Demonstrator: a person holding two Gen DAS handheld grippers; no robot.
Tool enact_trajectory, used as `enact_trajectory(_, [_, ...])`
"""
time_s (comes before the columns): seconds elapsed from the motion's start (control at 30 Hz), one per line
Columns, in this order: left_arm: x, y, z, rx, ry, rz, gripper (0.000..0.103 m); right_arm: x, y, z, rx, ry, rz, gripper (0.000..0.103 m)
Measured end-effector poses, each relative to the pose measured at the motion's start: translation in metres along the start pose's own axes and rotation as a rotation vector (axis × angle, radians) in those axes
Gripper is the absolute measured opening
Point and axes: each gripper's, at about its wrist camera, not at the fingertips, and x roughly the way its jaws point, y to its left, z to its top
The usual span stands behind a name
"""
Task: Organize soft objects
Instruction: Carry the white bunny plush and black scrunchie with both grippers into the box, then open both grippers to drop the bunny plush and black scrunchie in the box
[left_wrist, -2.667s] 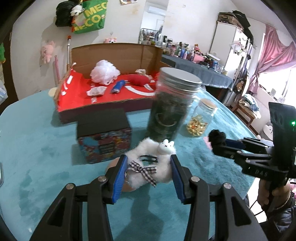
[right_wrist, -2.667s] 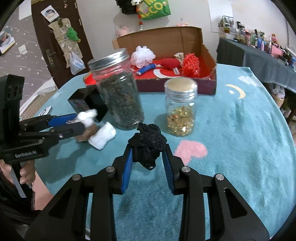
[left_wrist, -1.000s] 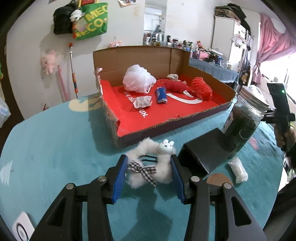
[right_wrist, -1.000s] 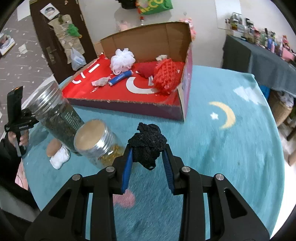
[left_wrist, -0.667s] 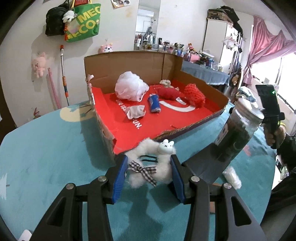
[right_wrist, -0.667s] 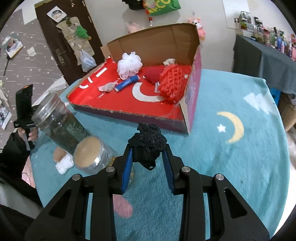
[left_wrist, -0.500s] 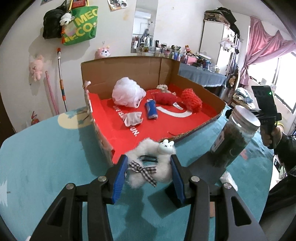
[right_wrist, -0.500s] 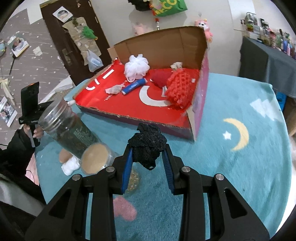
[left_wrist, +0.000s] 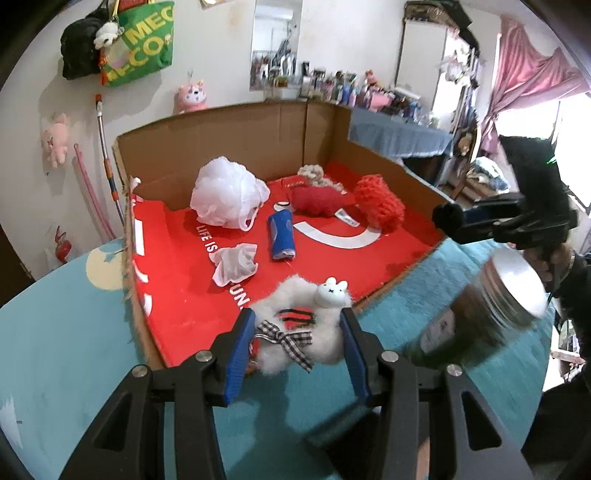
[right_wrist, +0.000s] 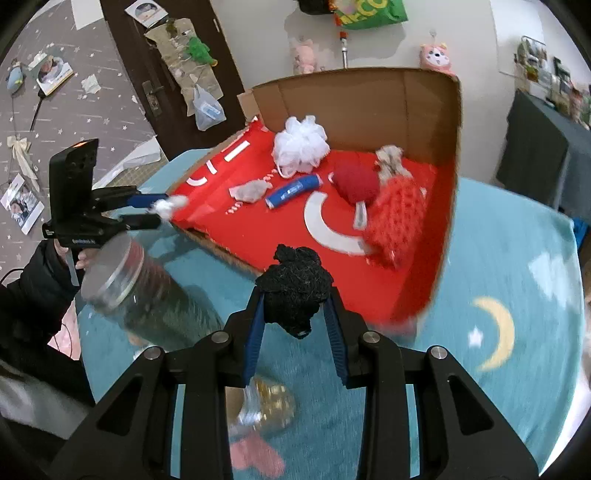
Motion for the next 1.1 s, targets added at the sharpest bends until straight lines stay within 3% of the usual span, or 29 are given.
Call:
enact_trajectory(0.27, [0.045, -0.001, 0.027, -0.012, 0.147, 0.092, 0.049, 0.047, 0.012, 0.043, -0.057, 0.123, -0.078, 0.03])
enact_trajectory(0.5, [0.074, 0.005, 0.039, 0.0, 0.242, 0.188, 0.049, 0.095, -0.006, 0.059, 0.001, 0.287, -0.165, 0.03])
enact_trajectory(0.6, [0.083, 0.008, 0.041, 0.007, 0.274, 0.212, 0.049, 0.105, -0.011, 0.065, 0.003, 0.319, -0.205, 0.03])
enact_trajectory(1.1, [0.101, 0.01, 0.04, 0.013, 0.307, 0.24, 0.05, 0.135, -0.004, 0.073, -0.041, 0.394, -0.28, 0.031])
